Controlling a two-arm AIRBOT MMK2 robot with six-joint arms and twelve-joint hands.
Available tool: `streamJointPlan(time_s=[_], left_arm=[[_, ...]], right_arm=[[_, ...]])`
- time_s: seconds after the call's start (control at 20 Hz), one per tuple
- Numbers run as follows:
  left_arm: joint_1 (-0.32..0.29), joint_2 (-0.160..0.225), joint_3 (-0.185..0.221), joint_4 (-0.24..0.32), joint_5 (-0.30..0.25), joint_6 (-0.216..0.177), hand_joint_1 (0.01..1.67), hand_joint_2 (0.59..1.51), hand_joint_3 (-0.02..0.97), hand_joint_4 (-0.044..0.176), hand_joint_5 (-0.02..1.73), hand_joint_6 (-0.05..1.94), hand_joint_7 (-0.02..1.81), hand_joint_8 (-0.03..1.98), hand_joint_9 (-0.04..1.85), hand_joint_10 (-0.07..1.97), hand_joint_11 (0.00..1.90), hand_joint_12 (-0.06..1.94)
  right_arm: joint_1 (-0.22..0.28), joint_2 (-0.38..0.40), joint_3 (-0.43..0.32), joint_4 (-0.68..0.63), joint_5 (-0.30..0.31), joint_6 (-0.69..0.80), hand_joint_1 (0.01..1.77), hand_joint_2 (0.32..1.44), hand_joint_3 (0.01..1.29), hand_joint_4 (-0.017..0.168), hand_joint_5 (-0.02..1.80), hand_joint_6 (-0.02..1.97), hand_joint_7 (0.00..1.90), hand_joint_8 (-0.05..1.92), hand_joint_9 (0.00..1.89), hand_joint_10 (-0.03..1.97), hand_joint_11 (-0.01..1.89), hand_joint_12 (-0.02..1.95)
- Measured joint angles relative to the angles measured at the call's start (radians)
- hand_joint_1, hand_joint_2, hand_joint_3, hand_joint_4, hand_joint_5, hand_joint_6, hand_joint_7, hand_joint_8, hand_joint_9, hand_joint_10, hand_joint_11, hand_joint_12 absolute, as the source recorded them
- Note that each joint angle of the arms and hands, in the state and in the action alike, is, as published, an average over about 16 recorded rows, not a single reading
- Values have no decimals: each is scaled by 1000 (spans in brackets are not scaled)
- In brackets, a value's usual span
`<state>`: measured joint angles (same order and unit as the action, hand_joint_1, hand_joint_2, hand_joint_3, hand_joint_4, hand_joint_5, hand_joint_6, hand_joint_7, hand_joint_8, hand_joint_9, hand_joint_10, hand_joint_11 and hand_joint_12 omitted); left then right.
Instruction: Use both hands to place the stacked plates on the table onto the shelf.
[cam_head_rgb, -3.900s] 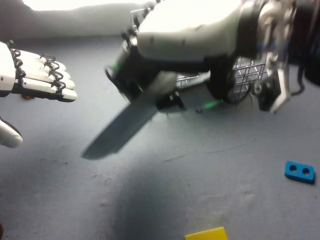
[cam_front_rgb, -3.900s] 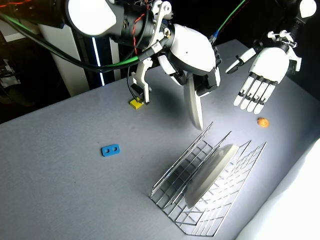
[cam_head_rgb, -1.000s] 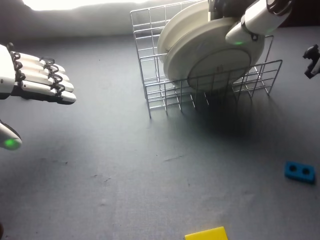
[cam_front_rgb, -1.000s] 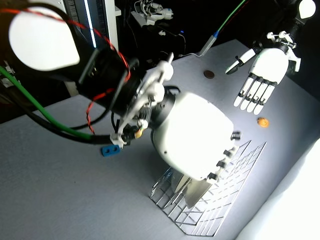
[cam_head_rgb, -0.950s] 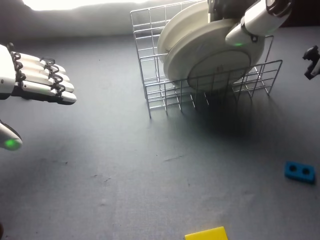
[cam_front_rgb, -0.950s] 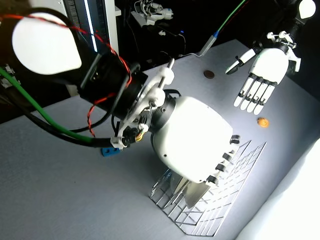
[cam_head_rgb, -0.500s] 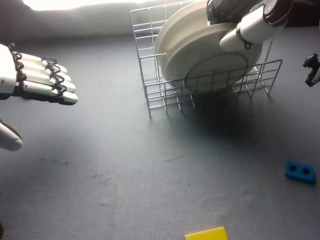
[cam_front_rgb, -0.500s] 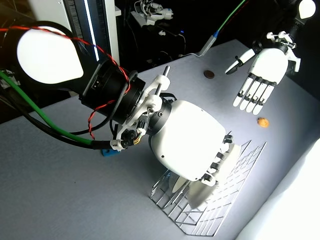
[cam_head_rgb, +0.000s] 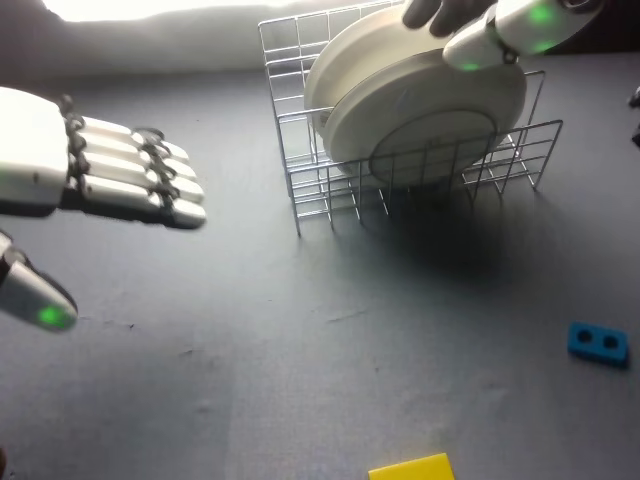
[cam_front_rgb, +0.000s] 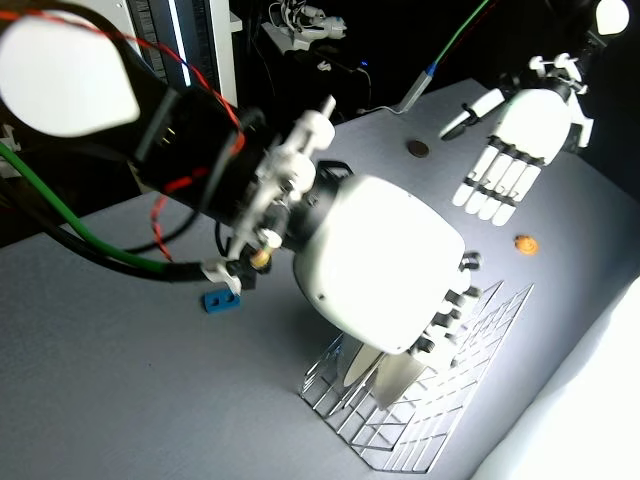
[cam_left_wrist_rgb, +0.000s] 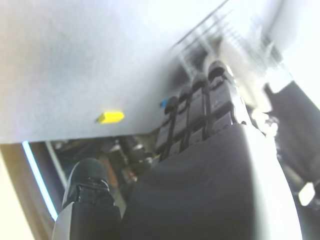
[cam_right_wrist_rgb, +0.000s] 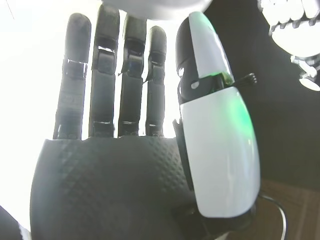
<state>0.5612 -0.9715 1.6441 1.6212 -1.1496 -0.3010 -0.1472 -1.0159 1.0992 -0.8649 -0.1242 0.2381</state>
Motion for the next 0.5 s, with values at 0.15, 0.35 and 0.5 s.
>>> streamJointPlan(time_s=[0.15, 0.35, 0.5], left_arm=[[-7, 19, -56, 11, 4, 10, 22, 1170, 4, -1, 21, 20, 19, -9, 14, 18, 21, 16], [-14, 43, -122, 36, 15, 27, 22, 1173, 4, 0, 21, 20, 18, -9, 15, 18, 21, 16], [-20, 53, -149, 53, 27, 40, 22, 1176, 4, 1, 37, 20, 35, -6, 30, 19, 28, 22]], right_arm=[[19, 48, -49, -1, 19, -67, 1094, 1105, 11, 0, 778, 122, 921, 42, 818, 264, 433, 1274], [26, 123, -120, -4, 60, -177, 1055, 1104, 11, 0, 793, 114, 931, 33, 835, 252, 442, 1283], [18, 184, -169, -6, 99, -256, 988, 1109, 11, 1, 806, 110, 939, 32, 846, 250, 440, 1288]])
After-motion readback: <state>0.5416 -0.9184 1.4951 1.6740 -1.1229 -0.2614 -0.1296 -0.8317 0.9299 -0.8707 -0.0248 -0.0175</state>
